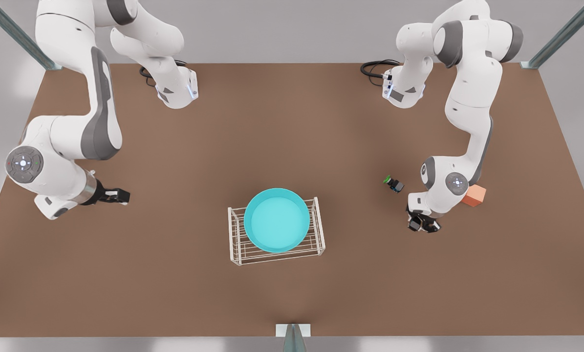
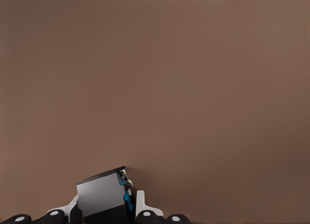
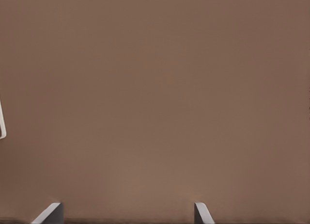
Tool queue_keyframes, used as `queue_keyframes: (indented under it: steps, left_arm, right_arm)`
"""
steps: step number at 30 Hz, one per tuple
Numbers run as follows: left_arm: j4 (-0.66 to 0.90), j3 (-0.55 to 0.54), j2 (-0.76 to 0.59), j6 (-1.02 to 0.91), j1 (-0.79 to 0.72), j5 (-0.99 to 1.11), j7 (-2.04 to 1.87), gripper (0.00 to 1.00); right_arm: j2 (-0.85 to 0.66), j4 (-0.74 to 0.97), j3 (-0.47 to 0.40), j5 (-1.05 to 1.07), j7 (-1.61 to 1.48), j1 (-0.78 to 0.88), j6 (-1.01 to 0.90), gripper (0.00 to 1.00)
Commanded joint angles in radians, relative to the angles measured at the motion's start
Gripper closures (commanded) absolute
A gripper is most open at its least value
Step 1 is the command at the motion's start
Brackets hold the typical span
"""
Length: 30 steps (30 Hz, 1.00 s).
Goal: Place the plate on the shelf with right arm and place the red button switch in the plate with left arm
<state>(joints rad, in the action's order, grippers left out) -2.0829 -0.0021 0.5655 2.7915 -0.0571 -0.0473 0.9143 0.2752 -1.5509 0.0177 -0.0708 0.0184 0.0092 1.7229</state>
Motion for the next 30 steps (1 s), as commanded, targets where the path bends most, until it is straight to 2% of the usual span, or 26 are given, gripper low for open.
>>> queue_keyframes:
  steps: [1, 5, 8, 13, 14, 15, 19, 21, 24, 28, 30]
  left_arm:
    - [0.01, -0.001, -0.001, -0.023, -0.001, -0.008, 0.046, 0.68]
    - [0.078, 0.001, -0.001, -0.108, -0.003, -0.005, 0.049, 0.68]
    - [0.271, 0.001, -0.029, -0.375, -0.013, -0.003, -0.031, 0.68]
    - [0.567, -0.01, -0.067, -0.791, -0.222, 0.049, -0.639, 0.68]
    - [0.573, -0.016, -0.067, -0.793, -0.251, 0.046, -0.739, 0.68]
    - [0.58, -0.091, -0.067, -0.811, -0.254, 0.041, -0.926, 0.68]
    - [0.716, -0.306, -0.041, -0.785, -0.256, -0.017, -1.551, 0.68]
    - [0.727, -0.374, 0.001, -0.601, -0.256, -0.071, -1.767, 0.68]
    - [0.797, -0.435, 0.089, -0.431, -0.257, -0.112, -1.919, 0.68]
    - [0.814, -0.44, 0.198, -0.211, -0.296, -0.102, -1.913, 0.68]
    - [0.866, -0.437, 0.255, -0.208, -0.313, -0.077, -1.911, 0.68]
  right_arm:
    - [0.005, 0.0, 0.001, -0.024, -0.23, 0.002, -0.042, 0.0]
    - [0.012, 0.002, 0.001, -0.007, -0.23, 0.002, -0.04, 0.0]
    - [0.012, 0.002, 0.002, 0.011, -0.229, 0.002, -0.04, 0.0]
    - [0.012, 0.006, 0.004, 0.014, -0.229, 0.003, -0.04, 0.0]
    - [0.013, 0.006, 0.004, 0.014, -0.23, 0.003, -0.039, 0.0]
    - [0.013, 0.006, 0.004, 0.016, -0.229, 0.003, -0.037, 0.0]
    - [0.016, 0.006, 0.004, 0.016, -0.23, 0.002, -0.036, 0.0]
    - [0.016, 0.006, 0.005, 0.016, -0.227, 0.003, -0.036, 0.0]
    - [0.021, 0.006, 0.004, 0.017, -0.23, 0.002, -0.032, 0.0]
    - [0.018, 0.006, 0.005, 0.019, -0.229, 0.003, -0.036, 0.0]
    - [0.021, 0.006, 0.005, 0.019, -0.23, 0.002, -0.034, 0.0]
